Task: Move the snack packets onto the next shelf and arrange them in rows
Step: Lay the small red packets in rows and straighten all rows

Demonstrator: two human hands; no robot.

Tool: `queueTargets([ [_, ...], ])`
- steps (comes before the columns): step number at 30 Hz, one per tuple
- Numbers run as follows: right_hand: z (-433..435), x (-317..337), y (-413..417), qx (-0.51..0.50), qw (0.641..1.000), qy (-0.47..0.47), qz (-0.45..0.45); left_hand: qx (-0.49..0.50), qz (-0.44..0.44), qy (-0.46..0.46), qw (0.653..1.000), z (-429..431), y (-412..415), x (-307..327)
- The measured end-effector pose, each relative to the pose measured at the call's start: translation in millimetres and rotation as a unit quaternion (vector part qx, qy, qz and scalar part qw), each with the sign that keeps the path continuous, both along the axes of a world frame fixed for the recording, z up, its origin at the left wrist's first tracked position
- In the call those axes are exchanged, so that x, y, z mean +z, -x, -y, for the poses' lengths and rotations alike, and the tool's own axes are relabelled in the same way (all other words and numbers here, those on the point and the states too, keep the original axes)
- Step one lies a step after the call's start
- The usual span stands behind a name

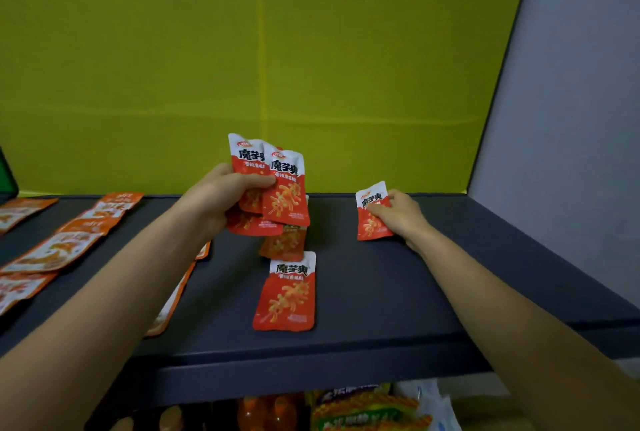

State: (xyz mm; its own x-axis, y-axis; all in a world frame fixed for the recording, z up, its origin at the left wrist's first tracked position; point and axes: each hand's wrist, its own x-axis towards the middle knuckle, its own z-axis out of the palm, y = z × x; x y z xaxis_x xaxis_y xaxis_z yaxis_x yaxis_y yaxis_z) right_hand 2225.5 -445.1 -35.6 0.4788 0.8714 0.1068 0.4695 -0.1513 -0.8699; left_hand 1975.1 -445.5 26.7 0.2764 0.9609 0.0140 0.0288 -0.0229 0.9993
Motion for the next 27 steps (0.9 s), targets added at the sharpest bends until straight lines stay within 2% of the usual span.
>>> queueTargets([
  [5, -36.3, -1.2, -9.4, 0.006, 0.998, 0.018, 0.057, 0.027, -0.005, 0.02, 0.999, -8.6, -5.5, -3.7],
  [11, -56.8, -11.2, -15.1, -0.034, 0.985, 0.052, 0.161, 0.056, 0.002, 0.031, 0.998, -13.6, -17.3, -8.6],
  [17, -50.6, -11.5, -17.6, 0.003, 0.97, 0.064, 0.233, 0.059, -0.008, 0.045, 0.997, -12.2, -33.1, -13.4],
  [27, -41.0, -3.0, -16.5, -0.014, 0.962, 0.066, 0.263, 0.058, -0.003, 0.053, 0.997, -4.6, -50.4, -17.9],
])
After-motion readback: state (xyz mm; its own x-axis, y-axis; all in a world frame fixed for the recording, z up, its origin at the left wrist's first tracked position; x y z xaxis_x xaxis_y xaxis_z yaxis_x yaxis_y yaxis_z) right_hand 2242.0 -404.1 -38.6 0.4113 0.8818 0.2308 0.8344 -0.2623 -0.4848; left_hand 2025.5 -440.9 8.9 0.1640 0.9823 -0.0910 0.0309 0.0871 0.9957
